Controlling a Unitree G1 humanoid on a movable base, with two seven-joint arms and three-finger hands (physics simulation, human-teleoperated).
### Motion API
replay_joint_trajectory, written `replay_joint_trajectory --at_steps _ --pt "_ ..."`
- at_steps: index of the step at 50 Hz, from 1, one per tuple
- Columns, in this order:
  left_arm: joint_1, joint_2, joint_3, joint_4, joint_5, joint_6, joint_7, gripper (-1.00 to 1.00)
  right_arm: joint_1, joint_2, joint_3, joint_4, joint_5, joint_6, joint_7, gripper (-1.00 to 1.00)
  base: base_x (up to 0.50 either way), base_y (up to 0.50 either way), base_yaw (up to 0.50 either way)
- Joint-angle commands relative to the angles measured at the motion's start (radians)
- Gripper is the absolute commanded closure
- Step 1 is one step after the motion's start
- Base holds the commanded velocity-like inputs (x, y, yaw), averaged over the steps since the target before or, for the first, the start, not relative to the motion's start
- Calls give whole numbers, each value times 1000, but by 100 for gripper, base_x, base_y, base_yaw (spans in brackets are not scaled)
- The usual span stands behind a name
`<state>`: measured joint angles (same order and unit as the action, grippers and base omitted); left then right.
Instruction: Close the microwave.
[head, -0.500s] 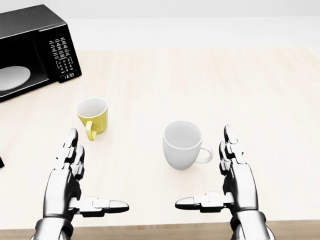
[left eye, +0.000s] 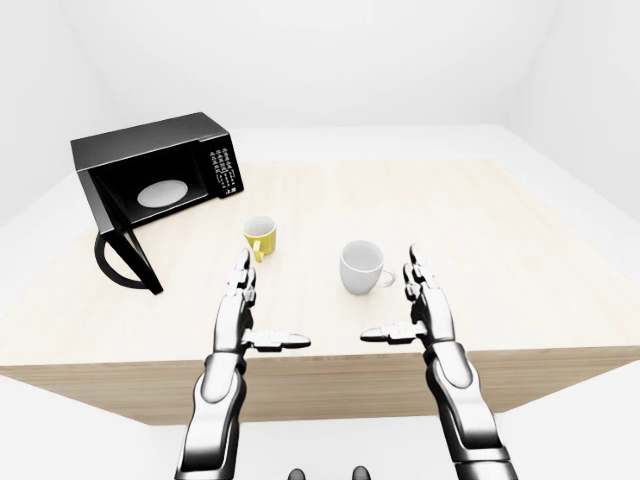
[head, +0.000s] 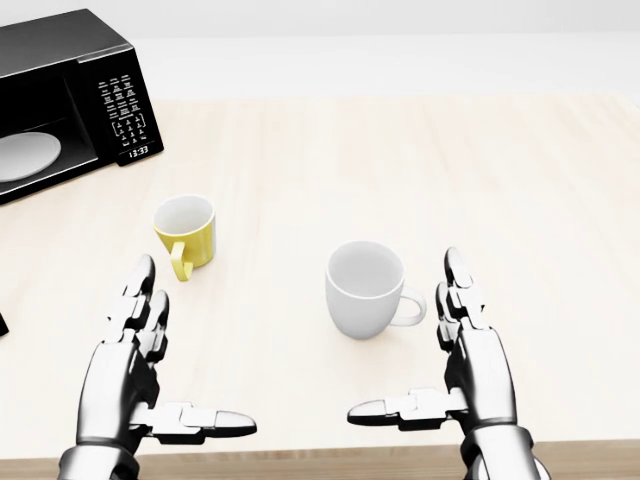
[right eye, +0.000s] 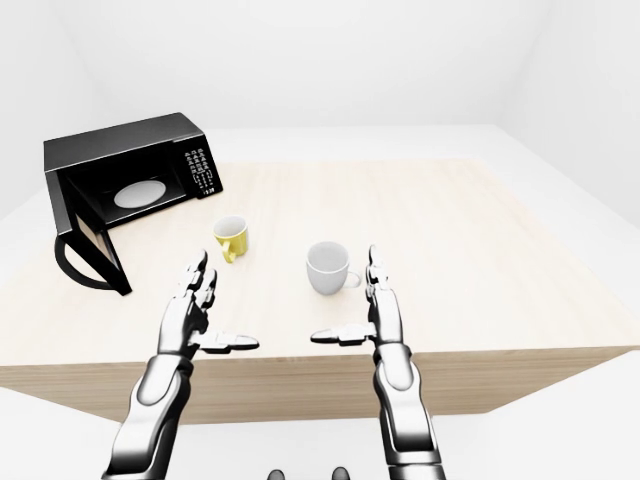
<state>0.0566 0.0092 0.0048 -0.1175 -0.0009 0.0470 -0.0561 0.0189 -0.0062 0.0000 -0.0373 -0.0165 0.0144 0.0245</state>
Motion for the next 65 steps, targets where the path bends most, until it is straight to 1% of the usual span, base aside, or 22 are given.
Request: replay_joint_trajectory --at_steps 1,2,5,6,8,9,10,11,13,15,18,19,20,24,25,29,33,40,43,47,59,65 --pt "108 -1 -18 -309 -33 40 -34 -100 108 7 51 -306 -50 73 -9 -100 0 0 0" --pt "148 2 -8 -442 -56 40 -39 -100 142 6 64 -408 -63 73 -11 -100 0 0 0" --pt "187 0 14 -573 -68 40 -44 -100 204 3 89 -595 -85 73 -19 -100 0 0 0" --pt "215 -3 32 -668 -95 40 -53 -100 234 0 104 -681 -89 73 -18 -100 0 0 0" --pt "222 -9 44 -700 -96 40 -57 -100 244 -4 112 -712 -84 73 -19 -100 0 0 0" --pt "241 -16 77 -793 -138 40 -65 -100 266 -7 123 -770 -84 73 -20 -100 0 0 0" --pt "265 -20 93 -860 -141 40 -74 -100 279 -13 136 -815 -97 73 -27 -100 0 0 0" --pt "265 -25 96 -865 -138 40 -80 -100 280 -16 137 -818 -97 73 -29 -100 0 0 0" --pt "318 -37 118 -925 -167 40 -106 -100 307 -27 163 -910 -131 73 -46 -100 0 0 0" --pt "338 -32 125 -929 -186 40 -102 -100 318 -33 173 -952 -135 73 -52 -100 0 0 0" --pt "365 19 122 -930 -233 40 -57 -100 322 -39 176 -978 -138 73 -58 -100 0 0 0" --pt "372 46 134 -929 -273 40 -34 -100 311 -38 167 -945 -135 73 -61 -100 0 0 0" --pt "376 68 130 -929 -287 40 -12 -100 311 -38 166 -943 -134 73 -61 -100 0 0 0" --pt "354 86 127 -930 -313 40 17 -100 306 -39 168 -925 -142 73 -63 -100 0 0 0" --pt "356 94 128 -930 -336 40 20 -100 305 -39 167 -921 -145 73 -63 -100 0 0 0" --pt "364 119 122 -930 -345 40 45 -100 308 -38 172 -911 -141 73 -61 -100 0 0 0" --pt "370 123 110 -930 -342 40 48 -100 308 -34 156 -904 -126 73 -60 -100 0 0 0" --pt "372 109 103 -930 -320 40 34 -100 307 -29 150 -914 -127 73 -63 -100 0 0 0" --pt "379 116 96 -930 -323 40 34 -100 321 -36 151 -920 -110 73 -45 -100 0 0 0" --pt "385 127 84 -930 -326 40 44 -100 328 -36 156 -940 -136 73 -49 -100 0 50 0" --pt "391 146 86 -930 -332 40 59 -100 324 -45 189 -899 -183 73 -67 -100 0 50 0" --pt "388 136 86 -930 -323 40 49 -100 324 -47 193 -900 -183 73 -69 -100 0 50 0"
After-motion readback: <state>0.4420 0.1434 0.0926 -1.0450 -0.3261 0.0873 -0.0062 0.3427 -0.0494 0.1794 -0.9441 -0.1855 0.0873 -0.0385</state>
